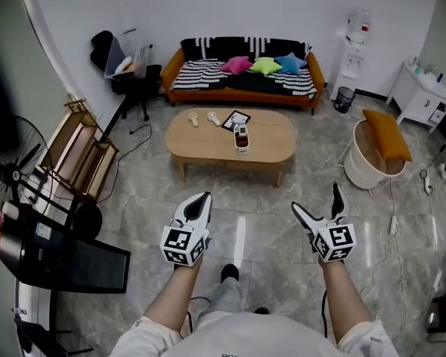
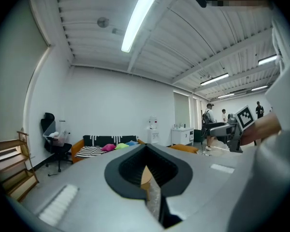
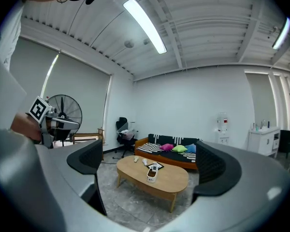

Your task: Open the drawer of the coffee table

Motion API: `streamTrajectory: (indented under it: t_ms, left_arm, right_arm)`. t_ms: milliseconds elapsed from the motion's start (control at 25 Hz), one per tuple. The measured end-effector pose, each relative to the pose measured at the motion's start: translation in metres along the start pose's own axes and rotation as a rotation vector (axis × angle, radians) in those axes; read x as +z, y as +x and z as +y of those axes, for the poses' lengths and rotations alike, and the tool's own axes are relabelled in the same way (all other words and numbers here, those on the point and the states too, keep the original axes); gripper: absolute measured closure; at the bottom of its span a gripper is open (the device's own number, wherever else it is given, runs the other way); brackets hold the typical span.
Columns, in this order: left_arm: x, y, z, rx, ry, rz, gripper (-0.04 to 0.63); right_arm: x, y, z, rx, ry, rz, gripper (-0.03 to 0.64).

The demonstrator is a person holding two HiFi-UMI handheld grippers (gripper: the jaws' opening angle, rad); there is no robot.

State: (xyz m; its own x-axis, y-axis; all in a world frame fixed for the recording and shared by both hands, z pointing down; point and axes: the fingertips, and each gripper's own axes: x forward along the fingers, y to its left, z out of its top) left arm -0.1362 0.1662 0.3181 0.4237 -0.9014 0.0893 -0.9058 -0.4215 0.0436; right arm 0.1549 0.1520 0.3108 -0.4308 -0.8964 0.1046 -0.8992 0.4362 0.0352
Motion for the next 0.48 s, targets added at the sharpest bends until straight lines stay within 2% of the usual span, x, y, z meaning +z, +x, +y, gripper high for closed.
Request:
streamTrajectory:
  t_ms: [280,480]
  left_arm:
    - [0.018,0.082,0.085,-0.083,0.031,-0.014,0.597]
    - [0.019,0.125,0.110,-0.122,0.011,-0.009,0.597]
  right_arm:
    - [0.017,0.099,0.002,-0.052,-0.018,0.028,0.026]
    - [0.019,0.127,-0.003,-0.084,-0.020,0.061,0.028]
